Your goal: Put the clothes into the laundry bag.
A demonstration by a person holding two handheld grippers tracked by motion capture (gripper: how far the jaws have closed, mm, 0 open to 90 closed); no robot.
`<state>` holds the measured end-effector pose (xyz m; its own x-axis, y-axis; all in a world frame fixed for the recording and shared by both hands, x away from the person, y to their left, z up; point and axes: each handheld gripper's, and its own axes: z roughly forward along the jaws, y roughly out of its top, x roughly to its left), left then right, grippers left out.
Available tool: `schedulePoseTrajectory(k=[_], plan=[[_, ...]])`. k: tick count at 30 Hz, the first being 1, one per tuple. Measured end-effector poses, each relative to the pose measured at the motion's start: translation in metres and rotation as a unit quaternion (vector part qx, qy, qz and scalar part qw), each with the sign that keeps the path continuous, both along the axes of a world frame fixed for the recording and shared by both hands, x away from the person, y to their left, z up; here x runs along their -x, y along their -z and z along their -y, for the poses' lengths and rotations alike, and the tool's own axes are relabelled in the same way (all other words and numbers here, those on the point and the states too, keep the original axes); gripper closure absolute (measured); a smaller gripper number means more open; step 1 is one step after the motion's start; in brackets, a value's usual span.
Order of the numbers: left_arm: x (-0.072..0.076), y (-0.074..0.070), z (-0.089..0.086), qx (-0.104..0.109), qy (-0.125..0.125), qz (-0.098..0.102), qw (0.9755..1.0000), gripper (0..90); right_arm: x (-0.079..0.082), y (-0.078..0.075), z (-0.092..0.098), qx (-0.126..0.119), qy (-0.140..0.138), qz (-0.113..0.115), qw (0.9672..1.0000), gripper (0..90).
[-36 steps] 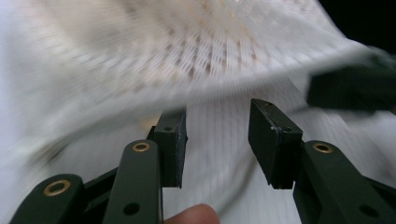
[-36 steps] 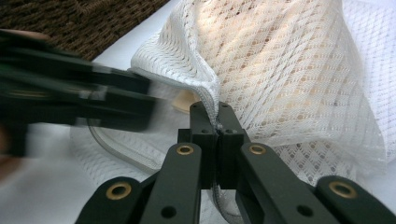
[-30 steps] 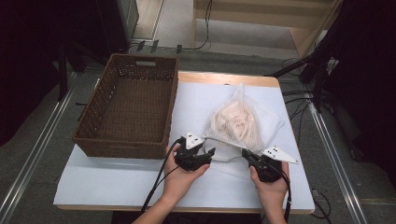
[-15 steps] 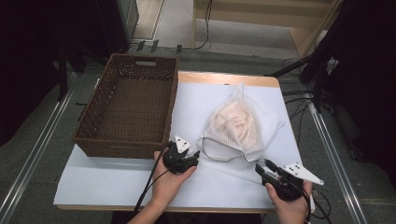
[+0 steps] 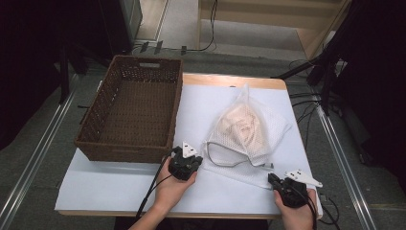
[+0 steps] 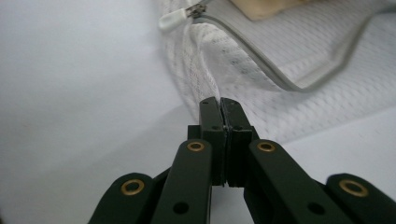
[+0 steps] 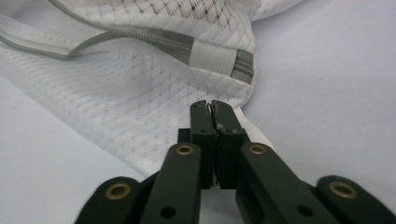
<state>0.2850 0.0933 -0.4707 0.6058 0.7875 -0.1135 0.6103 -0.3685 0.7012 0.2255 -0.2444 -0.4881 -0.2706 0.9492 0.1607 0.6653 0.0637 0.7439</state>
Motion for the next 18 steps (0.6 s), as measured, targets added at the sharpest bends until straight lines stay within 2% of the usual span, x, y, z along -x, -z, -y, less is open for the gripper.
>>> schedulePoseTrajectory(k=[1,5,7,9,11,12,13,14,15,16,18], plan=[[0.002,0.000,0.000,0.003,0.003,-0.005,1.0000,90.0,0.000,0.000,0.004,-0.015,-0.007,-0.010,0.9998,90.0],[0.018,-0.001,-0.003,0.020,0.027,-0.019,0.9992,90.0,0.006,-0.004,0.019,-0.019,-0.001,-0.014,0.9997,90.0],[0.030,-0.001,-0.004,0.022,0.045,-0.022,0.9985,90.0,0.011,-0.006,0.028,-0.022,0.010,-0.012,0.9996,90.0],[0.044,0.001,-0.003,0.029,0.062,-0.033,0.9971,90.0,0.017,-0.006,0.039,-0.025,0.015,-0.010,0.9995,90.0],[0.054,0.002,-0.004,0.031,0.077,-0.026,0.9962,90.0,0.022,-0.004,0.047,-0.017,0.022,-0.013,0.9995,90.0],[0.056,0.000,-0.007,0.047,0.079,-0.022,0.9955,90.0,0.024,-0.003,0.050,-0.026,0.022,-0.013,0.9993,89.3],[0.056,-0.002,-0.008,0.050,0.072,-0.012,0.9961,85.8,0.026,-0.003,0.054,-0.029,0.027,-0.006,0.9992,85.7],[0.054,-0.006,-0.011,0.057,0.059,0.002,0.9966,77.6,0.027,-0.004,0.055,-0.028,0.031,0.005,0.9991,78.9],[0.051,-0.010,-0.015,0.073,0.043,0.010,0.9963,70.0,0.027,-0.007,0.058,-0.038,0.031,0.023,0.9985,71.0],[0.047,-0.014,-0.016,0.089,0.024,0.015,0.9956,63.3,0.026,-0.011,0.060,-0.049,0.036,0.043,0.9972,65.2],[0.038,-0.020,-0.015,0.109,0.003,0.026,0.9937,49.4,0.023,-0.017,0.060,-0.066,0.040,0.066,0.9948,60.9]])
